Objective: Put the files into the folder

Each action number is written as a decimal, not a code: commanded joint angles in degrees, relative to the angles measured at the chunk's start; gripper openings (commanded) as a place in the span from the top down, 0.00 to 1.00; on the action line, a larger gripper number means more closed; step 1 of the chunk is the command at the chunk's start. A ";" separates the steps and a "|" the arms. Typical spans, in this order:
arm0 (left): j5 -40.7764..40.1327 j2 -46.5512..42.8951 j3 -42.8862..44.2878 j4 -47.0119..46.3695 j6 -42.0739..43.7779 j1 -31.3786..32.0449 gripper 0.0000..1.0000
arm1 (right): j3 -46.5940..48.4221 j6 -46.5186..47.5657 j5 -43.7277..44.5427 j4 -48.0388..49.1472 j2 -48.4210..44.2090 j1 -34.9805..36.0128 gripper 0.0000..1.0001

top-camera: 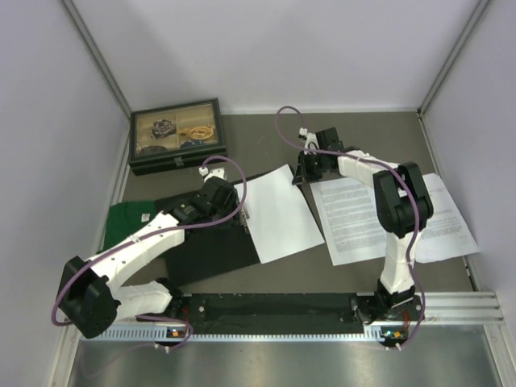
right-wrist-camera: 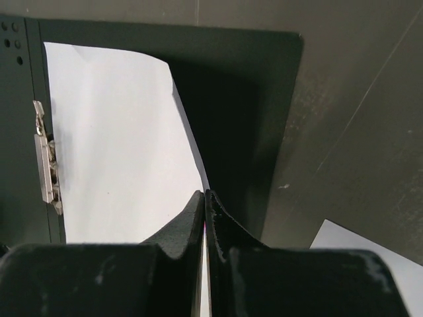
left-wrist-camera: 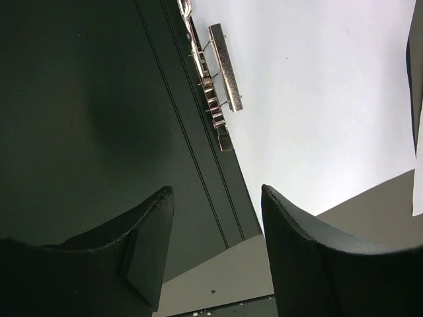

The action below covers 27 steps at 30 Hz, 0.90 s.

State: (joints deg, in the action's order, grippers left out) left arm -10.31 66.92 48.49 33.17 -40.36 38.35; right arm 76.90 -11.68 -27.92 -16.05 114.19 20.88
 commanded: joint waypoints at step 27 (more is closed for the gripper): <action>21.29 31.46 22.21 -24.28 1.69 6.91 0.43 | -2.36 -2.12 19.38 -17.52 -16.97 -15.33 0.16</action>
State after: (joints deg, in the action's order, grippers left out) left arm 3.64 85.43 58.85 19.70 -38.87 41.50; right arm 78.63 -14.11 -16.34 -28.60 104.29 14.98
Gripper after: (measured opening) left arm 0.592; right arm 0.834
